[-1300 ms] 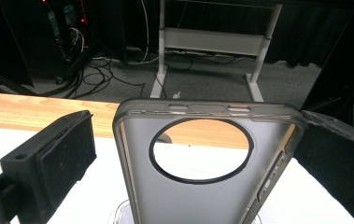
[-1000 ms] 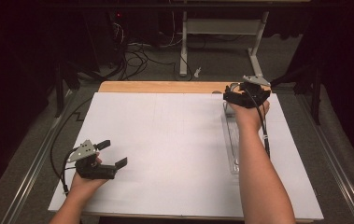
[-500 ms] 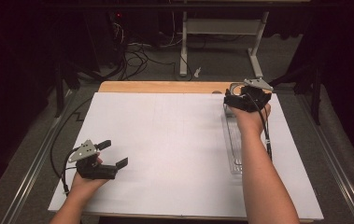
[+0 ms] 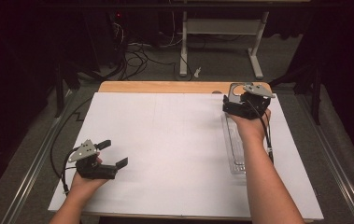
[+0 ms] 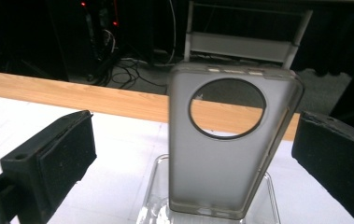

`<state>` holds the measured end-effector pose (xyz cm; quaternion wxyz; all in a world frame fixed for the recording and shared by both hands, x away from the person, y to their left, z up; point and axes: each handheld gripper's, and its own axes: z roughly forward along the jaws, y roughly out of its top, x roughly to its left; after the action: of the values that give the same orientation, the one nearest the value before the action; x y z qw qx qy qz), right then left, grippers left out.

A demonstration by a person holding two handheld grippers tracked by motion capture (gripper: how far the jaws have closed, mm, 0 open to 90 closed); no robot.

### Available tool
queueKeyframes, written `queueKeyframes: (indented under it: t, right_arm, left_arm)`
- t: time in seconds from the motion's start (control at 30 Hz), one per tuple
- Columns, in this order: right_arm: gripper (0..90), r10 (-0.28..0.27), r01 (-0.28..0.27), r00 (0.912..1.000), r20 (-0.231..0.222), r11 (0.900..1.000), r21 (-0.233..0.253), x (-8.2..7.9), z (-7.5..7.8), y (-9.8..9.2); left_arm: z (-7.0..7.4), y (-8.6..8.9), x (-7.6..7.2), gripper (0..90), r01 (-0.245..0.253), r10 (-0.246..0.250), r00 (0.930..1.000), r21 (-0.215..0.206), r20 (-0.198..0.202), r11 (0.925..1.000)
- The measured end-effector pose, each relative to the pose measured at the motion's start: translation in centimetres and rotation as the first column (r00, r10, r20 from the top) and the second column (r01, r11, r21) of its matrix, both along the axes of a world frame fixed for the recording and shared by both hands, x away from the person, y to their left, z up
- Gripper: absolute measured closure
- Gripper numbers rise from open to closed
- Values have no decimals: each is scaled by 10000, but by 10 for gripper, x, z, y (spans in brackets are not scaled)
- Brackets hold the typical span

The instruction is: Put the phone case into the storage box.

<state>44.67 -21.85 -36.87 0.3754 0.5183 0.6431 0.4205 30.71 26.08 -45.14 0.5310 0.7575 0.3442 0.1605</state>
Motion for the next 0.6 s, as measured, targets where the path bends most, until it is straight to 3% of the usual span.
queueKeyframes:
  t: [0.43, 0.6]
  right_arm:
    - [2, 752, -758, 9967, 298, 9969, 225, -28, 3, 1]
    - [3, 1117, -1142, 9927, 463, 9918, 572, -43, 4, -2]
  left_arm:
    - [0, -2, 0, 4, 80, -80, 10000, 71, -41, 9999]
    - [1, -4, -1, 5, 156, -156, 9999, 93, -27, 9998]
